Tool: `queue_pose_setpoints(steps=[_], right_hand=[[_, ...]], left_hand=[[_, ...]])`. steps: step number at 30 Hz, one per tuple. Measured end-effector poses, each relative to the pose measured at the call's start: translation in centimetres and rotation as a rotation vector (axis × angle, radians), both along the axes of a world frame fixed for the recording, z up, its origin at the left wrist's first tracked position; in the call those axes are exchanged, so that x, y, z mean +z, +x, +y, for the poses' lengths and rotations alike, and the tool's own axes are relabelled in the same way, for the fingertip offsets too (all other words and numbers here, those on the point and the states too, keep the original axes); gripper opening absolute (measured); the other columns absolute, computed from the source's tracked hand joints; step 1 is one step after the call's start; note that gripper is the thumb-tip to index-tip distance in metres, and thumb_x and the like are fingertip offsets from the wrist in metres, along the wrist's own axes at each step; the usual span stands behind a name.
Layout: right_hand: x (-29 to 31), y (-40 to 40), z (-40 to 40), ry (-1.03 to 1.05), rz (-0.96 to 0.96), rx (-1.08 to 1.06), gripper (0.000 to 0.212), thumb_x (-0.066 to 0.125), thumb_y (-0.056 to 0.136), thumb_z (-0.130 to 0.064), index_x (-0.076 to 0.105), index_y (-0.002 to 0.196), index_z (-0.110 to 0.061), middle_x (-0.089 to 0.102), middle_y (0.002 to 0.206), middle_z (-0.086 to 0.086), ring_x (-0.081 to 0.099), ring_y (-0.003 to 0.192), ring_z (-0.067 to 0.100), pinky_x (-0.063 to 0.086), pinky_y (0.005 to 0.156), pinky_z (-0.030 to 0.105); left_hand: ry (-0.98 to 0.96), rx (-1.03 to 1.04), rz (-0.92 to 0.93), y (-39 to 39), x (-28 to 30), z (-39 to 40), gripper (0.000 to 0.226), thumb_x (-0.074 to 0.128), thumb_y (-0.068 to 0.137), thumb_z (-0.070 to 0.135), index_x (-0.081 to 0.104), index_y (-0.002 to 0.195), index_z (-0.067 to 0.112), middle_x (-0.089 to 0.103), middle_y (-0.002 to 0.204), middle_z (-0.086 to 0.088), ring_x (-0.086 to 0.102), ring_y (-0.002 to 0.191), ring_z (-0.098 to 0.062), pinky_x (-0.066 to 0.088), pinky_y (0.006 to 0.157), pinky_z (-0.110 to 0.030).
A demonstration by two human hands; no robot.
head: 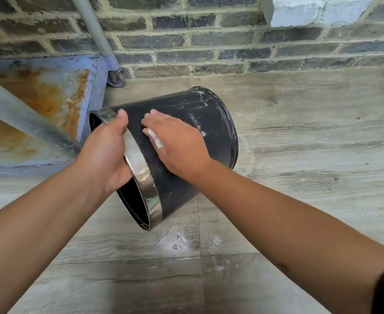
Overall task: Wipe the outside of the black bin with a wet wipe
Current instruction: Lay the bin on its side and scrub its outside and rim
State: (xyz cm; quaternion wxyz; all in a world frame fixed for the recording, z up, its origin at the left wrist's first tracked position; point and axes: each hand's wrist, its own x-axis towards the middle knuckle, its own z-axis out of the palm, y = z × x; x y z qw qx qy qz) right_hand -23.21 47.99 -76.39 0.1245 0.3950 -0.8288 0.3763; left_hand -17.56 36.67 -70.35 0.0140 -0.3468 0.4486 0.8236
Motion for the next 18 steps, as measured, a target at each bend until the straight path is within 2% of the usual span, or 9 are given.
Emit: queue_pose_setpoints(steps=[3,5,7,9,12,14,15,18], right_hand=[[-2.0,-3.3,2.0,0.05,-0.1,-0.096,0.025,0.058,0.094,-0.015,0.068,0.115,-0.011,0.067,0.124,0.01,0.059,0.12,0.023,0.045,0.1,0.035],[-3.4,-5.4,3.9,0.108,-0.165,-0.152,0.025,0.054,0.096,-0.017,0.066,0.118,-0.012,0.064,0.129,0.01,0.055,0.124,0.021,0.044,0.102,0.035],[-4.2,-7.3,5.6,0.183,-0.138,-0.197,0.025,0.053,0.096,-0.018,0.065,0.117,-0.013,0.064,0.127,0.01,0.058,0.121,0.024,0.047,0.096,0.036],[-4.4,-8.9,7.2,0.304,-0.096,-0.212,0.026,0.052,0.094,-0.017,0.064,0.117,-0.012,0.066,0.122,0.013,0.063,0.108,0.032,0.051,0.082,0.038],[-4.5,-10.8,9.3,0.416,-0.076,-0.282,0.024,0.052,0.088,-0.01,0.064,0.108,-0.008,0.069,0.102,0.022,0.066,0.081,0.041,0.052,0.064,0.041],[-4.4,-11.6,9.9,0.319,-0.161,-0.46,0.021,0.051,0.093,-0.017,0.068,0.104,-0.01,0.071,0.092,0.02,0.066,0.076,0.036,0.051,0.066,0.037],[-4.2,-12.0,9.7,0.179,-0.283,-0.58,0.02,0.052,0.094,-0.019,0.069,0.1,-0.01,0.071,0.087,0.017,0.065,0.073,0.031,0.049,0.066,0.034],[-2.6,-11.8,7.7,-0.397,-0.816,-0.789,0.017,0.052,0.094,-0.012,0.059,0.079,-0.013,0.059,0.068,0.004,0.054,0.056,0.016,0.04,0.055,0.03]], left_hand=[[0.016,0.072,-0.026,0.4,-0.4,-0.5,0.045,0.035,0.104,0.038,0.063,0.117,0.005,0.075,0.106,-0.014,0.073,0.095,-0.031,0.061,0.069,-0.048],[0.007,0.137,-0.03,0.5,-0.5,-0.7,0.036,0.039,0.104,0.032,0.062,0.114,0.006,0.076,0.101,-0.014,0.074,0.091,-0.031,0.061,0.061,-0.048],[0.015,0.171,-0.019,0.5,-0.4,-0.6,0.032,0.041,0.103,0.028,0.061,0.113,0.005,0.076,0.1,-0.016,0.074,0.09,-0.032,0.06,0.058,-0.047],[0.015,0.182,-0.006,0.5,-0.4,-0.5,0.03,0.041,0.103,0.024,0.06,0.112,0.004,0.076,0.097,-0.017,0.074,0.089,-0.033,0.06,0.057,-0.048],[-0.01,0.24,-0.023,0.3,0.0,-0.8,0.027,0.042,0.103,0.02,0.057,0.116,0.002,0.075,0.1,-0.018,0.074,0.087,-0.033,0.059,0.055,-0.048],[-0.051,0.258,-0.05,0.2,0.4,-1.5,0.029,0.043,0.102,0.017,0.055,0.123,0.002,0.072,0.111,-0.019,0.074,0.09,-0.033,0.06,0.058,-0.05],[-0.081,0.246,-0.063,0.2,0.7,-1.9,0.03,0.043,0.101,0.015,0.055,0.125,0.001,0.07,0.115,-0.019,0.073,0.091,-0.032,0.06,0.059,-0.049],[-0.179,0.182,-0.084,0.1,1.3,-2.6,0.029,0.046,0.1,0.012,0.057,0.125,0.002,0.071,0.112,-0.017,0.073,0.091,-0.029,0.061,0.06,-0.047]])
